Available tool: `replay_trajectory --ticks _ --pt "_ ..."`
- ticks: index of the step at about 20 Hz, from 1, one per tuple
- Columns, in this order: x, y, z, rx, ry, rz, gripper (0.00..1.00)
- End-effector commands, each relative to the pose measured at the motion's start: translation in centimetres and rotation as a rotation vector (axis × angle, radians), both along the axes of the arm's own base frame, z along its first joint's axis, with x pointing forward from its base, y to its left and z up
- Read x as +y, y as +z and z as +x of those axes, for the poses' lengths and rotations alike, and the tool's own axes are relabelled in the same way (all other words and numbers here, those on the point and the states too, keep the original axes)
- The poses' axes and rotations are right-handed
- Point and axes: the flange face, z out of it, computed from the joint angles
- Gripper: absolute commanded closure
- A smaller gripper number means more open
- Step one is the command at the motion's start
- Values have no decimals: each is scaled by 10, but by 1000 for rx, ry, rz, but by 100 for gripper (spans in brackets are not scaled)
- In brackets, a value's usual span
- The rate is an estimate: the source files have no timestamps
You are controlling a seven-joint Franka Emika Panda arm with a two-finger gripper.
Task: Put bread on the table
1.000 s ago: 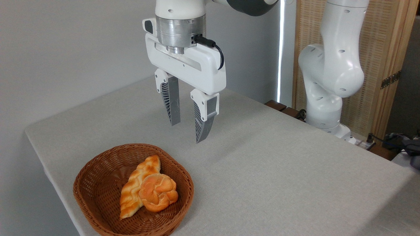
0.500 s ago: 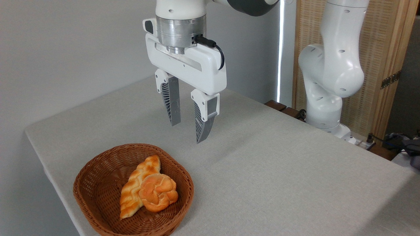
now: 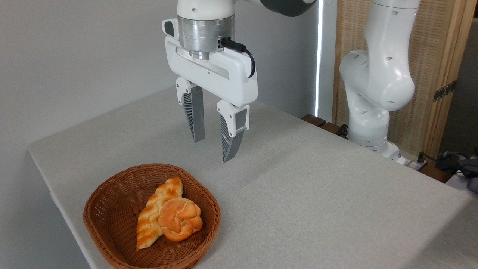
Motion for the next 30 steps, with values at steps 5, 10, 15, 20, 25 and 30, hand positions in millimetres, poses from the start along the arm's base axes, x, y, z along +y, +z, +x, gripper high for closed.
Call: replay_trajectory --ticks 5,10,15,20,25,30 --pt "0 5 0 0 -15 -16 0" --pt "-4 4 1 1 -22 -13 0" --pt "-1 4 0 8 -18 -13 0" --pt "1 5 -1 8 -14 -14 0" --pt "2 2 1 6 -11 -13 0" --pt "-1 -12 9 30 -9 0 0"
